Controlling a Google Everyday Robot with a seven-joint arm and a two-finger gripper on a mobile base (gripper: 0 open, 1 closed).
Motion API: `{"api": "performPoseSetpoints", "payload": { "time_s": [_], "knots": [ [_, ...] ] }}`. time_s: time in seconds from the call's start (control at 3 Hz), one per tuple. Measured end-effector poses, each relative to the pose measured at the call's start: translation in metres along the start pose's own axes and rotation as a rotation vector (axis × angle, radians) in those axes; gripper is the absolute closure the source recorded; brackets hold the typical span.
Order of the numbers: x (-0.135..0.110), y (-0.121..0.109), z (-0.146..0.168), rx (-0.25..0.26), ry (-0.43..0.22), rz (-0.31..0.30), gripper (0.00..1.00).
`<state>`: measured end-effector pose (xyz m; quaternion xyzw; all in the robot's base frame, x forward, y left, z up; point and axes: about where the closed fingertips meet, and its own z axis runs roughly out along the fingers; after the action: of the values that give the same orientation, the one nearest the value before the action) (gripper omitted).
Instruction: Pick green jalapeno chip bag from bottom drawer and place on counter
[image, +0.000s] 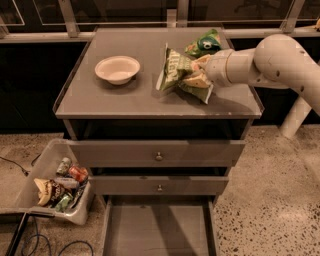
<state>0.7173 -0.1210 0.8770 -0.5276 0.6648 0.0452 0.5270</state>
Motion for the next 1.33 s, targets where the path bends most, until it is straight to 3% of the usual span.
{"api": "performPoseSetpoints", "payload": {
  "time_s": [0.33, 1.33],
  "knots": [
    [0.0018, -0.0004, -0.0005, 0.001, 0.003, 0.007, 0.81],
    [0.0018, -0.0003, -0.0004, 0.000, 0.003, 0.007, 0.11]
  ]
}}
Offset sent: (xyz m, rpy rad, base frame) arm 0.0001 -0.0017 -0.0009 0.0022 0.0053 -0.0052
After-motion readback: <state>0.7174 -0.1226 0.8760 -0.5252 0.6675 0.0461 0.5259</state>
